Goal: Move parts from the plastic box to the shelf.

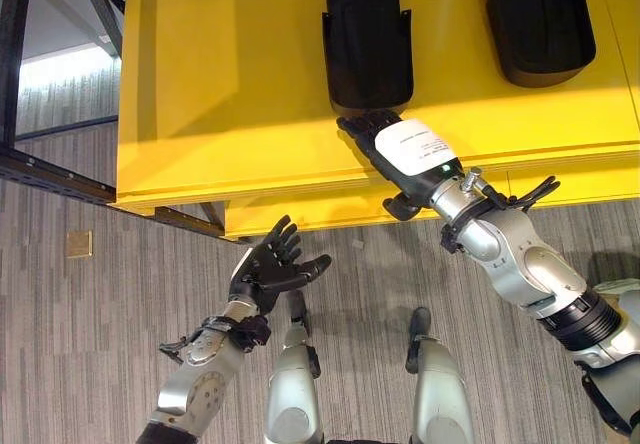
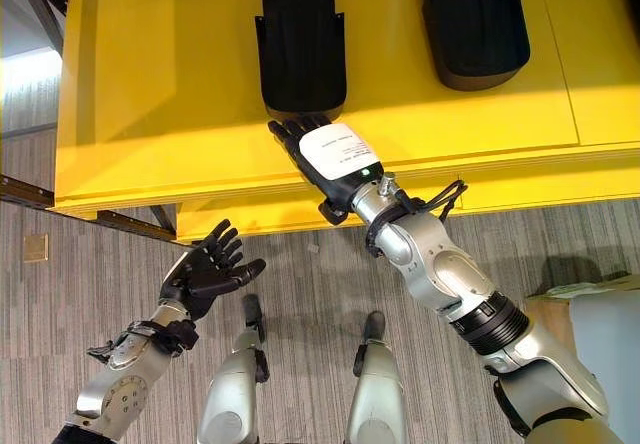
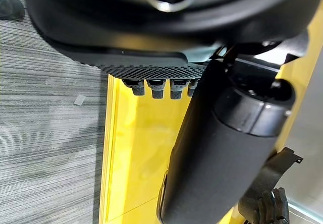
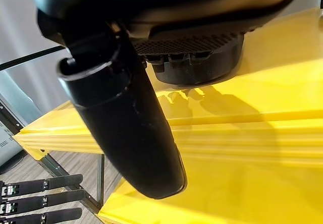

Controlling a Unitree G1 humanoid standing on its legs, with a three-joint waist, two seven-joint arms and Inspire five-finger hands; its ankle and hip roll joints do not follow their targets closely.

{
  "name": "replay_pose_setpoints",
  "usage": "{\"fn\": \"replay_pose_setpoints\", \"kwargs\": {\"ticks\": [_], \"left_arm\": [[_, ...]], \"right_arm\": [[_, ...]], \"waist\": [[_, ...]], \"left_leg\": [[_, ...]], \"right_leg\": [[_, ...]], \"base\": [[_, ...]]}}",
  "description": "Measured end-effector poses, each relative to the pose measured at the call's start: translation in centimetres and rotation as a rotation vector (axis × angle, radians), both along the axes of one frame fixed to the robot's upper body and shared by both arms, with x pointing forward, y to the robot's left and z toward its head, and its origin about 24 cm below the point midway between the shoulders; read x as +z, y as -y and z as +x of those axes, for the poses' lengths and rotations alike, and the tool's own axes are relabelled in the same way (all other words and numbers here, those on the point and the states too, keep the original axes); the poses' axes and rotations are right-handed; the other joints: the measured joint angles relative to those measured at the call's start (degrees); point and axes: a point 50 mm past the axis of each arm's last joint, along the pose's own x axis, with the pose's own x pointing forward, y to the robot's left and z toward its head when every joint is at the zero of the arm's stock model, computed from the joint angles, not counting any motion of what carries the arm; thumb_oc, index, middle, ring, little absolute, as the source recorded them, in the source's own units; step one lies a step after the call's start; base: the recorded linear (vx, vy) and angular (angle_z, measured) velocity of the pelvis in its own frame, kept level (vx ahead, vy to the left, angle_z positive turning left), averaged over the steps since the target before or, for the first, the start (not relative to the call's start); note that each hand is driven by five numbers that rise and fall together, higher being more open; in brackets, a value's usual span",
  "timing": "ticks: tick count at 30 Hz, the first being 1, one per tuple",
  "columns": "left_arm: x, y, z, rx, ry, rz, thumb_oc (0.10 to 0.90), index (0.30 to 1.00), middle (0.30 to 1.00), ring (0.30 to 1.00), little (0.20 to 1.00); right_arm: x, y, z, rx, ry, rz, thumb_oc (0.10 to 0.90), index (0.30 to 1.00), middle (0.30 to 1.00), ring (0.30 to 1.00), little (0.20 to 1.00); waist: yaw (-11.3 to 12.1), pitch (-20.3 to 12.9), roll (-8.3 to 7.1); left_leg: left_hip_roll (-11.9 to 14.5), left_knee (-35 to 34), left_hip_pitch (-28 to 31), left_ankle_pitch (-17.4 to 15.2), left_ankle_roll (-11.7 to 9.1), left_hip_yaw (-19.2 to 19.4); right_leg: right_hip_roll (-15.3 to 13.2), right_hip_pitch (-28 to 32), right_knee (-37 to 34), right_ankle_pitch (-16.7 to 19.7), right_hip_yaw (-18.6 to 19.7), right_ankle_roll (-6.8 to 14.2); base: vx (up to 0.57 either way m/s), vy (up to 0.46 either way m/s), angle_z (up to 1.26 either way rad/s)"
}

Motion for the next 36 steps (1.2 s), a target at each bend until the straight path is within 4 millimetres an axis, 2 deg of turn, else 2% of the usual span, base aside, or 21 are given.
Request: {"fn": "replay_pose_setpoints", "kwargs": {"ticks": [5, 14, 36], "left_arm": [[-0.1, -0.1, -0.1, 0.002, -0.003, -0.002, 0.9, 1.0, 1.0, 1.0, 1.0], [-0.1, 0.6, -0.2, -0.004, -0.007, -0.041, 0.9, 1.0, 1.0, 1.0, 1.0], [0.1, 0.3, -0.5, 0.001, 0.004, -0.043, 0.9, 1.0, 1.0, 1.0, 1.0]], "right_arm": [[0.2, 0.4, -0.3, -0.021, -0.004, 0.02, 0.9, 1.0, 1.0, 1.0, 1.0], [0.2, 1.3, -0.3, -0.059, -0.013, 0.004, 0.9, 1.0, 1.0, 1.0, 1.0], [0.4, 2.3, -0.7, -0.086, -0.001, -0.003, 0.9, 1.0, 1.0, 1.0, 1.0]], "waist": [[0.0, 0.2, 0.72], [0.0, 0.2, 0.72], [0.0, 0.2, 0.71]], "left_leg": [[0.0, 0.0, 0.0, 0.0, 0.0, 0.0], [0.0, 0.1, 0.0, 0.0, 0.0, -0.1], [0.1, 0.2, 1.0, -0.3, 0.4, -0.5]], "right_leg": [[0.0, 0.0, 0.1, 0.0, 0.0, 0.0], [0.0, 0.0, 0.3, -0.2, 0.0, 0.1], [0.0, 1.6, 0.0, -0.6, -0.7, -0.3]], "base": [[0.0, 0.0, 0.0], [0.0, 0.0, 0.0], [0.01, -0.002, 0.01]]}}
